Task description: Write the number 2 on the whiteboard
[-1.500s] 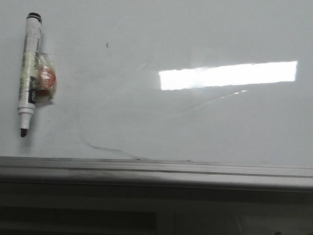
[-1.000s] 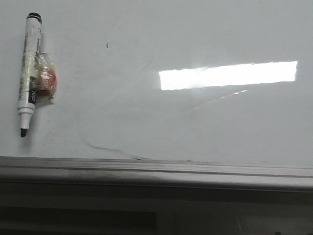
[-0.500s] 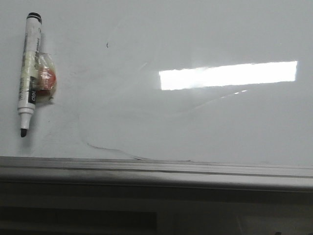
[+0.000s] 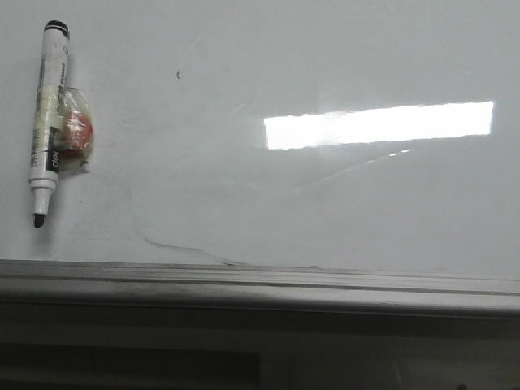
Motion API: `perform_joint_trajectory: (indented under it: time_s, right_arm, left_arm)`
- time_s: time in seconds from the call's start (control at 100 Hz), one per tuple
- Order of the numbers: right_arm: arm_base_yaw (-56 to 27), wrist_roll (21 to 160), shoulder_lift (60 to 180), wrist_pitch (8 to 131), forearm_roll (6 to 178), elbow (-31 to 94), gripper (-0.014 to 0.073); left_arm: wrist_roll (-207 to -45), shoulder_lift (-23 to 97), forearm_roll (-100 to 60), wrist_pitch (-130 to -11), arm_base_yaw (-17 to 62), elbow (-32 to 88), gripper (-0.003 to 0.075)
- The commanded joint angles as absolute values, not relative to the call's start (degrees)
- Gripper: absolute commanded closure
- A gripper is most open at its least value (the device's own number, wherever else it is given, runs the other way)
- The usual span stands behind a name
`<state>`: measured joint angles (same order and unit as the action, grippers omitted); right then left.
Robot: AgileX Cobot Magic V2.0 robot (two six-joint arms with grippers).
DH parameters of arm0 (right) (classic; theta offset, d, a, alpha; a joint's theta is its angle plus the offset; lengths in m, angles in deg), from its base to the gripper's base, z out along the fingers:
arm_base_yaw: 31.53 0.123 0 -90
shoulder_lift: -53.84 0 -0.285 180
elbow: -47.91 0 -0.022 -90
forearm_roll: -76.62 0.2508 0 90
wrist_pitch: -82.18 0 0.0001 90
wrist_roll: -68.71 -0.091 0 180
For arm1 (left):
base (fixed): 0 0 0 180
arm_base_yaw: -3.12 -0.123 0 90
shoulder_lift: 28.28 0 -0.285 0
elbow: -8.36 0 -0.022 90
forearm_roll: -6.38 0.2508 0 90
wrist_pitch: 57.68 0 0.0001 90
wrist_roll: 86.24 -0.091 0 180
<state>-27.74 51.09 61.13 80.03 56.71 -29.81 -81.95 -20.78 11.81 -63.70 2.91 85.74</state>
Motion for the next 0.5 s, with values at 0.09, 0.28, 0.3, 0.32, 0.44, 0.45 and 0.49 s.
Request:
perform_joint_trajectory:
  time_s: [0.09,0.28,0.3,0.32,0.44,0.45,0.49]
  right_arm:
    - [-28.11,51.59,59.67,86.66,55.44,-30.94,0.0654]
    - [-28.11,50.81,59.77,78.82,64.63,-28.48,0.0654]
    - [-28.11,50.81,59.77,76.99,65.54,-28.01,0.0654]
    - [-28.11,50.81,59.9,75.96,66.98,-27.42,0.0654]
    - [-28.11,50.81,61.89,74.73,73.42,-24.4,0.0653]
    - [-28.11,50.81,62.07,74.46,73.86,-23.91,0.0653]
    - [-28.11,50.81,63.25,73.08,75.95,-22.36,0.0653]
  left_arm:
    - [-81.74,-22.27,9.68,-57.68,2.77,87.28,0.0739]
    - [-81.74,-22.27,7.06,-52.59,2.77,86.44,0.074]
    - [-81.74,-22.27,6.73,-52.9,2.77,86.04,0.074]
    - [-81.74,-22.27,6.38,-53.67,2.77,85.73,0.074]
    - [-81.74,-20.96,4.16,-60.66,2.77,80.91,0.074]
    - [-81.74,-20.8,4.16,-61.12,2.77,80.63,0.074]
    - [-81.74,-19.9,4.16,-61.94,2.77,79.11,0.074]
